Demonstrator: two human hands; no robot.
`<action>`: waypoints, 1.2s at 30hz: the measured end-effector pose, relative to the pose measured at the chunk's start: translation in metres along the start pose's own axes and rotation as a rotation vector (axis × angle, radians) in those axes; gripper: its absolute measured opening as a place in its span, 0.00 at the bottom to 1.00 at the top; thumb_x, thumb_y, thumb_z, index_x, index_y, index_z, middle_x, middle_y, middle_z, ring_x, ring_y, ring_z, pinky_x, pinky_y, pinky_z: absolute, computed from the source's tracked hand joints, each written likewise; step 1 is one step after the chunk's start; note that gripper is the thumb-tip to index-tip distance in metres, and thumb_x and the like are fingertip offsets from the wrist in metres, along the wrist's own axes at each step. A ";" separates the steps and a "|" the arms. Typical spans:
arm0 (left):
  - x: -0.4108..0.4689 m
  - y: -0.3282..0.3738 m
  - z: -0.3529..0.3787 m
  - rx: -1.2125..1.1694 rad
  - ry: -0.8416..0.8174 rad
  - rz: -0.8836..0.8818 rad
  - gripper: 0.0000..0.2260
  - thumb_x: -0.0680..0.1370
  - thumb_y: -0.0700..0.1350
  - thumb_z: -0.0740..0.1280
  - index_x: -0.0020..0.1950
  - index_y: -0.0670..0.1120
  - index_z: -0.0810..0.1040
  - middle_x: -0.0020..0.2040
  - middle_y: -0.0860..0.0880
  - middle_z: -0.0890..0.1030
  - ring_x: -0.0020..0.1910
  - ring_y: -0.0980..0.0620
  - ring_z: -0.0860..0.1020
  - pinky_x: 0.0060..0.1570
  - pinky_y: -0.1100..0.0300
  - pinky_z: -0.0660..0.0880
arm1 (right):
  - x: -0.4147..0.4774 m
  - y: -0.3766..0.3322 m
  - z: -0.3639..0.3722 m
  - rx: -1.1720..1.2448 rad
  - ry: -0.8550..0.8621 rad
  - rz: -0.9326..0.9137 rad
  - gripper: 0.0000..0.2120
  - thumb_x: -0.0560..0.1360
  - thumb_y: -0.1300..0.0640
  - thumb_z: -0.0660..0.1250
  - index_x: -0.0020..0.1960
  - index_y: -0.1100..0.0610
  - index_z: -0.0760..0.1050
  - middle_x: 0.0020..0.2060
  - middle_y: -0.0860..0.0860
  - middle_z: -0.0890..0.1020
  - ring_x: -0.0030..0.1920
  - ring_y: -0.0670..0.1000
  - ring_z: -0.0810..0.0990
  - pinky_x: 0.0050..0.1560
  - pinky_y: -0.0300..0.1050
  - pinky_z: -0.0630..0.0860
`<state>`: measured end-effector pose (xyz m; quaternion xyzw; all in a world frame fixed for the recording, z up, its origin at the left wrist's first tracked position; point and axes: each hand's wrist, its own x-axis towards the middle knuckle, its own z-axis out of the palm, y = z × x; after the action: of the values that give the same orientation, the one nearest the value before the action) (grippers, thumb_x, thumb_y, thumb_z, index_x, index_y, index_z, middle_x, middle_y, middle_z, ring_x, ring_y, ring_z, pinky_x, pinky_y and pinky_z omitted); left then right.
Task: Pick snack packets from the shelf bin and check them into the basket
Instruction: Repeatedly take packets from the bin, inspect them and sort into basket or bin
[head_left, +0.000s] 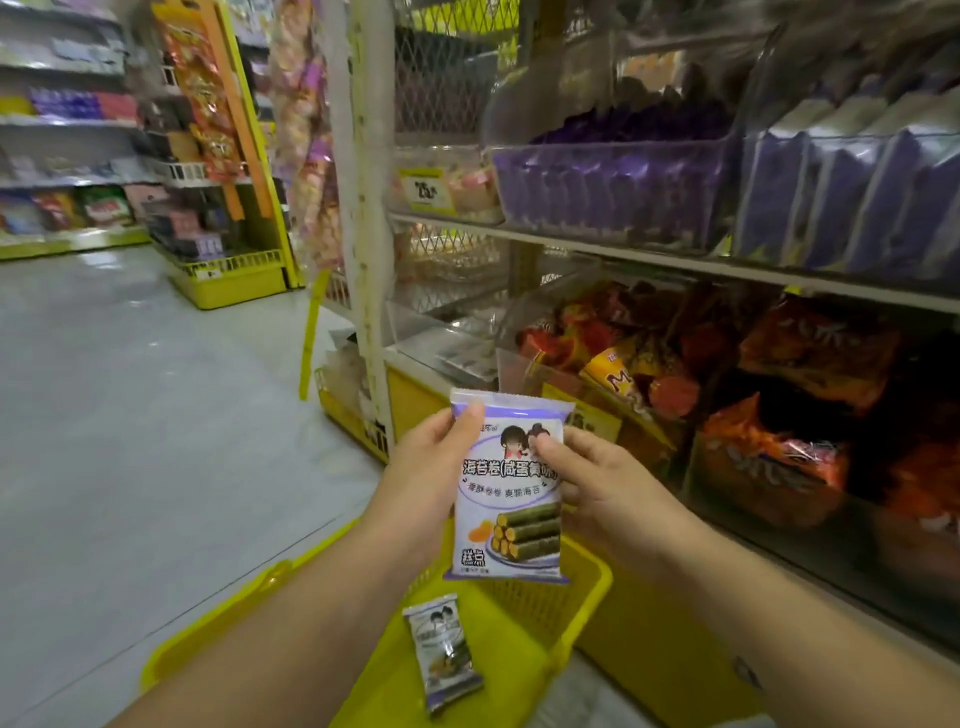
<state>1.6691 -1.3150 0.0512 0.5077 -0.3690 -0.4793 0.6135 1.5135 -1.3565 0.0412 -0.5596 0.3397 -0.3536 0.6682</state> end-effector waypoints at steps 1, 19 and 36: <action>0.001 0.000 0.002 -0.032 0.000 -0.014 0.12 0.81 0.47 0.63 0.54 0.40 0.80 0.48 0.38 0.85 0.48 0.40 0.84 0.52 0.45 0.79 | 0.000 -0.001 -0.001 0.010 -0.003 -0.012 0.11 0.79 0.53 0.63 0.56 0.56 0.78 0.52 0.55 0.84 0.53 0.56 0.83 0.50 0.52 0.81; -0.005 -0.002 0.026 -0.124 -0.048 -0.127 0.17 0.80 0.50 0.62 0.59 0.39 0.80 0.51 0.38 0.84 0.54 0.41 0.82 0.56 0.45 0.77 | -0.008 -0.015 -0.011 0.202 0.221 -0.037 0.16 0.77 0.49 0.64 0.44 0.59 0.84 0.41 0.58 0.85 0.38 0.49 0.83 0.46 0.49 0.77; -0.003 0.022 -0.001 -0.134 -0.298 -0.342 0.19 0.71 0.47 0.68 0.62 0.45 0.79 0.56 0.43 0.84 0.49 0.47 0.84 0.38 0.53 0.82 | -0.019 -0.036 -0.021 0.101 -0.090 0.221 0.14 0.79 0.55 0.60 0.57 0.62 0.78 0.51 0.60 0.84 0.48 0.55 0.83 0.51 0.51 0.80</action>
<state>1.6740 -1.3114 0.0722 0.4448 -0.3315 -0.6692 0.4944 1.4821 -1.3556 0.0746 -0.4998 0.3506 -0.2690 0.7449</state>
